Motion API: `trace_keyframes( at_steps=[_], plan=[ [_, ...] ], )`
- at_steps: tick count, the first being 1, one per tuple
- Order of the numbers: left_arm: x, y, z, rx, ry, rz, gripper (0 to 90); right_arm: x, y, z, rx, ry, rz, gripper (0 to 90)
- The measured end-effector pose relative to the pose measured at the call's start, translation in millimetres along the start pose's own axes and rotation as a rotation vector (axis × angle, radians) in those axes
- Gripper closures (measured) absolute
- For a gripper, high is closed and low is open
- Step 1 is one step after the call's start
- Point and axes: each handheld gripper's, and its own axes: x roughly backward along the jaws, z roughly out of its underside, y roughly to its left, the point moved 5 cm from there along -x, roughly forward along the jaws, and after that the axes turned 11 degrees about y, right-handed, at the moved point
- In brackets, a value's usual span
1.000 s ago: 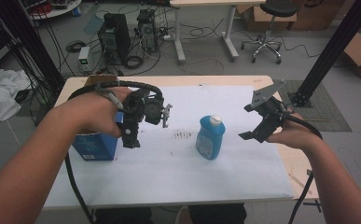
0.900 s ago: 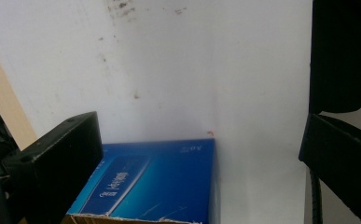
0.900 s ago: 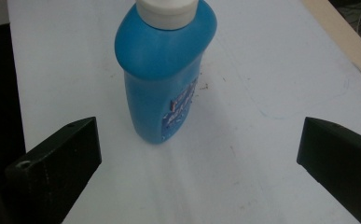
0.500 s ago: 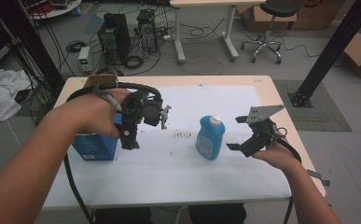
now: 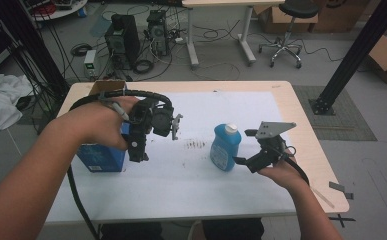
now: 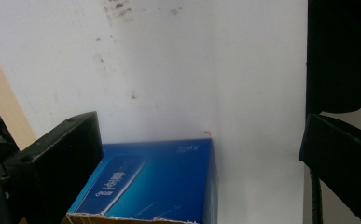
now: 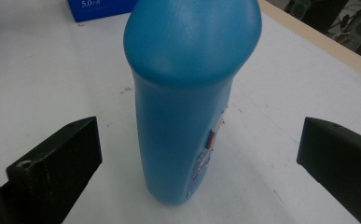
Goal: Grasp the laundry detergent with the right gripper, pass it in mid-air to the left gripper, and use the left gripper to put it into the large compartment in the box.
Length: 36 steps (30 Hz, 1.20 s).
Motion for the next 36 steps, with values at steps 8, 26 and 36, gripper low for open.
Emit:
trace_keyframes(
  at_steps=[8,26,36],
  plan=[
    [-0.2,-0.5,1.1,-0.001,0.003,-0.001,0.1,-15.0,7.5,1.5,-0.044,-0.055,0.001,0.0],
    [-2.5,-0.1,1.2,-0.002,-0.004,-0.007,0.1,-41.3,7.2,-6.3,-0.141,-0.182,0.081,0.0],
    [-4.5,0.5,4.3,-0.001,0.002,-0.004,0.1,-47.1,9.8,-11.9,-0.161,-0.227,0.127,1.4]
  ],
)
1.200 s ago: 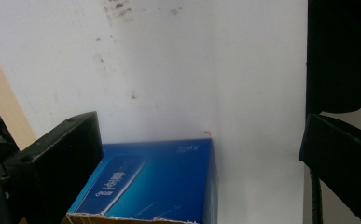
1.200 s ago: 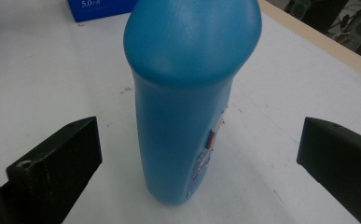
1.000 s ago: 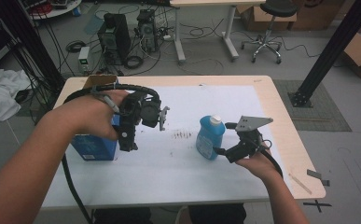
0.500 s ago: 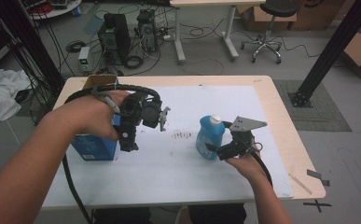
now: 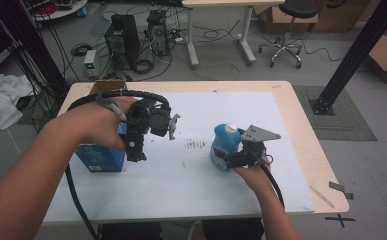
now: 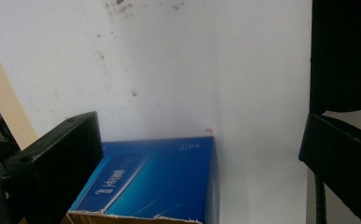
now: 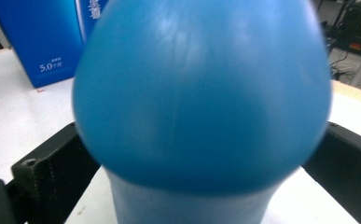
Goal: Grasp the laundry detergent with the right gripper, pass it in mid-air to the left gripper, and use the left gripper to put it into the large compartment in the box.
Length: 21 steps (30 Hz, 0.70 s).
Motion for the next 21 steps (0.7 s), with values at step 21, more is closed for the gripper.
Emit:
trace_keyframes(
  at_steps=[21],
  plan=[
    [-1.5,-0.8,3.0,0.007,-0.001,-0.002,0.1,-4.4,2.0,7.1,0.002,0.002,0.064,13.5]
  ],
)
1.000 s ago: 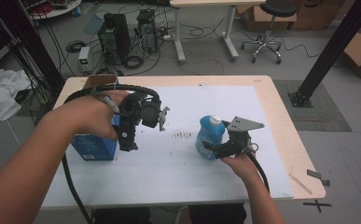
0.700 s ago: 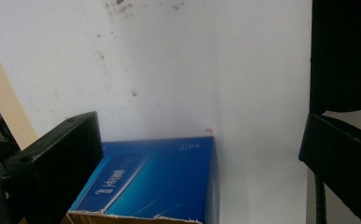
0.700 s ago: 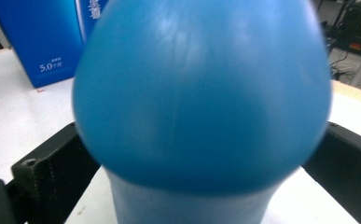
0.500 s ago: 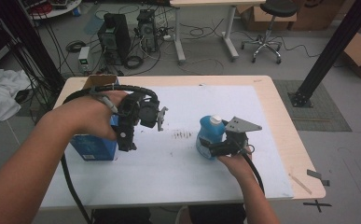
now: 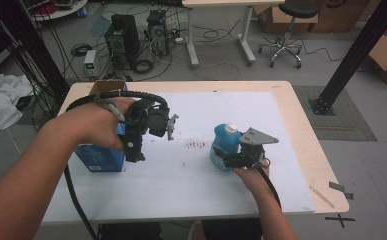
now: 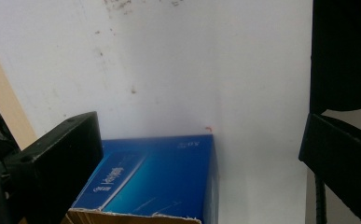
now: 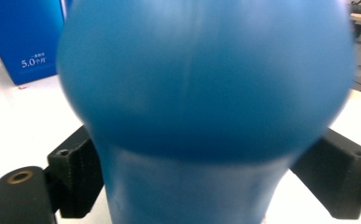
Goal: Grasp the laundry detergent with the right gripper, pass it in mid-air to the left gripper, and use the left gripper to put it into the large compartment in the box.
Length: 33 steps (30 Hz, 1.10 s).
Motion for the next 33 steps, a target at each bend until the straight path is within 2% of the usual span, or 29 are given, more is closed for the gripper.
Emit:
trace_keyframes(
  at_steps=[10,16,33],
  plan=[
    [-0.8,-0.2,0.8,0.0,0.006,-0.004,0.2,1.0,-0.7,2.2,-0.005,-0.014,0.034,19.3],
    [-1.1,0.2,1.2,0.002,0.011,-0.003,0.3,0.0,1.1,4.1,-0.005,-0.016,0.034,20.6],
    [-3.0,-0.2,2.4,0.008,0.007,-0.002,0.3,-0.9,2.6,6.7,0.005,-0.028,0.028,33.3]
  ],
)
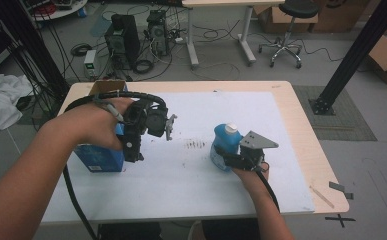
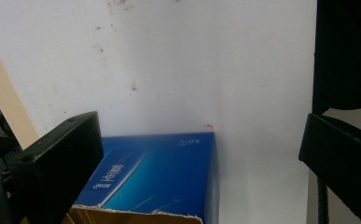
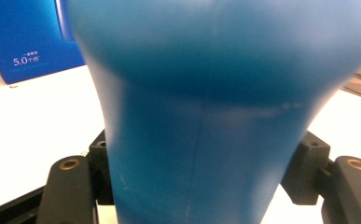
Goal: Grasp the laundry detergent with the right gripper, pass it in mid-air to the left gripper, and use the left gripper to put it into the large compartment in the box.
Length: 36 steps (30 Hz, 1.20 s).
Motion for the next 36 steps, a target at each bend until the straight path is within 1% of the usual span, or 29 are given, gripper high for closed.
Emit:
trace_keyframes(
  at_steps=[8,9,11,12,14,18,20,21,25,27,28,30,31,32,33,34,35,36],
  plan=[
    [-2.1,1.5,0.3,-0.004,0.001,-0.004,0.5,-2.5,2.0,1.1,0.006,0.0,0.004,37.1],
    [-2.3,1.6,0.6,-0.001,0.003,-0.002,0.5,-3.9,3.4,1.1,0.009,-0.003,0.01,40.5],
    [-2.3,1.9,0.8,-0.003,0.003,-0.003,0.5,-4.0,4.3,1.0,0.011,-0.002,0.013,41.5],
    [-2.3,1.9,1.1,-0.002,0.003,-0.003,0.5,-4.4,5.0,0.8,0.015,-0.007,0.024,41.9],
    [-2.5,1.4,2.0,0.0,0.003,-0.003,0.5,-4.2,4.8,1.3,-0.002,-0.016,0.03,43.5],
    [-2.5,0.7,2.6,0.004,0.0,-0.004,0.7,-3.6,3.7,1.4,-0.024,-0.019,0.012,45.8],
    [-1.8,0.8,2.9,0.003,0.002,-0.003,0.7,-3.0,2.9,0.8,-0.019,-0.013,-0.002,46.5],
    [-0.9,1.0,2.9,0.005,-0.001,-0.003,0.6,-2.2,2.6,-0.4,-0.015,-0.014,-0.011,46.7],
    [2.6,2.5,1.2,0.005,-0.003,-0.006,0.5,5.3,1.4,-11.5,0.015,-0.036,-0.084,47.3],
    [4.6,3.2,-0.4,0.007,-0.004,-0.008,0.5,9.6,2.0,-18.8,0.043,-0.046,-0.117,47.5],
    [5.9,4.1,-1.4,0.001,-0.004,-0.013,0.5,11.4,2.7,-22.4,0.063,-0.047,-0.137,47.5],
    [8.2,4.6,-3.4,0.004,-0.01,-0.014,0.5,14.2,3.5,-28.4,0.098,-0.049,-0.169,47.6],
    [8.2,4.6,-3.4,0.004,-0.01,-0.014,0.4,14.2,3.5,-28.4,0.098,-0.049,-0.169,47.6],
    [9.8,5.5,-4.8,-0.004,-0.012,-0.018,0.4,15.3,4.6,-31.1,0.114,-0.045,-0.189,47.7],
    [11.3,6.2,-6.8,-0.005,-0.019,-0.021,0.4,16.8,8.3,-36.4,0.158,-0.04,-0.231,47.7],
    [11.3,6.2,-6.8,-0.005,-0.019,-0.021,0.4,16.8,8.3,-36.4,0.158,-0.04,-0.231,47.7],
    [12.3,6.4,-7.9,-0.006,-0.016,-0.019,0.4,17.3,9.7,-37.8,0.169,-0.041,-0.246,47.7],
    [13.2,7.0,-10.4,-0.011,-0.017,-0.019,0.4,18.0,14.2,-41.4,0.204,-0.041,-0.295,47.9]
  ],
)
